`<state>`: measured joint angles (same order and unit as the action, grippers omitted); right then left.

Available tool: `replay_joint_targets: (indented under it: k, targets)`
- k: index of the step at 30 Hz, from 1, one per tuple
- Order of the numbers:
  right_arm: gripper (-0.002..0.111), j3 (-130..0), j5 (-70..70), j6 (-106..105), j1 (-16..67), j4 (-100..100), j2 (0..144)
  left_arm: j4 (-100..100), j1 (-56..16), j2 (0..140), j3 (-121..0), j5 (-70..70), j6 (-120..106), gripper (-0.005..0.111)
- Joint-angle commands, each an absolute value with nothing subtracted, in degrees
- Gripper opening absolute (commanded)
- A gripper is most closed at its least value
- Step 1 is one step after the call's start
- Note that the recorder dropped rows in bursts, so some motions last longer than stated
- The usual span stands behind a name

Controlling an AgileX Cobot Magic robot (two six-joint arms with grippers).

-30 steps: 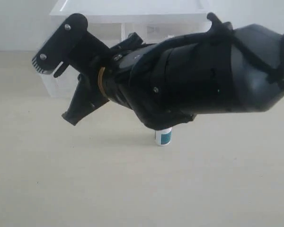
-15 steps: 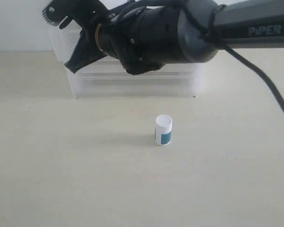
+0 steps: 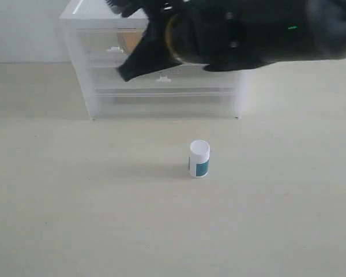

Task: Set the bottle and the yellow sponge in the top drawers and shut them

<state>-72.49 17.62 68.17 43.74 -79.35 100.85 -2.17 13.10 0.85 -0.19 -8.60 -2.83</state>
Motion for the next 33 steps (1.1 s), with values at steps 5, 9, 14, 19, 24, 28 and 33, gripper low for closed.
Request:
replay_joint_targets:
  k: [5, 9, 14, 19, 24, 28, 33]
  targets:
    - [0.000, -56.45, 8.78, 120.17, 22.57, -99.95, 86.83, -2.03, 12.68, 1.07, 0.00, -7.82, -2.64, 0.004]
    - [0.000, -58.79, -10.56, 118.71, 19.81, -99.56, 92.46, -2.03, 12.63, 1.07, 0.00, -7.72, -2.63, 0.004]
    - [0.000, -66.18, -56.14, 102.03, 19.81, -97.66, 99.61, -2.03, 12.63, 1.07, 0.00, -7.72, -2.63, 0.004]
    - [0.000, -70.89, -69.96, 95.64, 18.23, -82.65, 99.80, -2.03, 12.63, 1.07, 0.00, -7.72, -2.63, 0.004]
    - [0.000, -69.61, -45.71, 90.84, 12.97, -62.26, 96.53, -2.03, 12.63, 1.07, 0.00, -7.72, -2.63, 0.004]
    - [0.000, -67.38, -11.47, 83.50, 13.33, -69.14, 92.52, -2.03, 12.63, 1.07, 0.00, -7.59, -2.63, 0.004]
    - [0.000, -66.61, 28.79, 65.60, 16.62, -76.98, 89.89, -2.03, 12.63, 1.07, 0.00, -7.59, -2.63, 0.004]
